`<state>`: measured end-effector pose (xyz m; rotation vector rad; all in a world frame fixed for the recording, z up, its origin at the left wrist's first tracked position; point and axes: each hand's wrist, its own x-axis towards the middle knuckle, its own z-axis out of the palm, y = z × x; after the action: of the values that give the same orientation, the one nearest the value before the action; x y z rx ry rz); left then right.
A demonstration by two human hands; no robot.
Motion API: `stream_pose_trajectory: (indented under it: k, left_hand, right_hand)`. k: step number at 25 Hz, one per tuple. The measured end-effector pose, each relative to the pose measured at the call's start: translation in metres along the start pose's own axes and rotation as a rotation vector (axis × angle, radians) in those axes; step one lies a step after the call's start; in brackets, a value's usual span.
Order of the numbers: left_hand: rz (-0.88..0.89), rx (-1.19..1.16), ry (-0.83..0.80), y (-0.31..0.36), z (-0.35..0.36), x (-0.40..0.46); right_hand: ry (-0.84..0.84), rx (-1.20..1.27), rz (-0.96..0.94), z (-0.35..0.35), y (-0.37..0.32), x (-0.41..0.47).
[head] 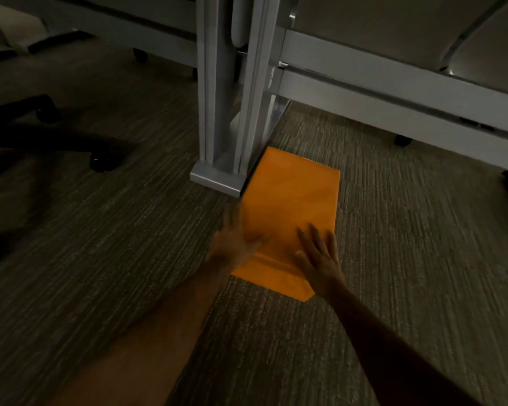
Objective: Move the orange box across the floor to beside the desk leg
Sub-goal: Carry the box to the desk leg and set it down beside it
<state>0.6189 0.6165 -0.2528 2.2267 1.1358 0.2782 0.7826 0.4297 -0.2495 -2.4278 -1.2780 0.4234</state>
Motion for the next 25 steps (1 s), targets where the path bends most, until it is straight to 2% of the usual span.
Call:
stream_pose_trajectory:
  k: [2,3,7,10,13,20,23,25]
  left_hand:
    - [-0.174,-0.259,0.043,0.002,-0.001,-0.005]
    - [-0.203,-0.348,0.056,0.003,-0.001,-0.006]
    - [-0.19,-0.676,0.116,0.001,0.0,-0.012]
    - [-0.197,-0.882,0.099,-0.002,0.002,-0.015]
    - [-0.211,-0.901,0.101,-0.001,0.004,-0.008]
    - [-0.19,-0.832,0.074,0.008,-0.005,0.013]
    - [-0.229,-0.812,0.087,0.012,-0.007,0.009]
    - [-0.294,-0.783,0.075,0.017,-0.01,0.008]
  right_hand:
    - [0.104,0.215,0.057,0.001,0.001,-0.004]
    - [0.156,0.319,0.098,0.003,0.0,-0.007]
    - [0.285,0.731,0.369,0.012,-0.014,-0.02]
    - [0.408,0.85,0.429,0.021,-0.019,-0.026]
    - [0.445,0.849,0.405,0.026,-0.018,-0.019]
    - [0.335,0.839,0.354,0.015,-0.008,0.005]
    - [0.253,0.866,0.385,0.009,-0.004,0.003]
    - [0.142,0.958,0.422,0.0,-0.001,0.002]
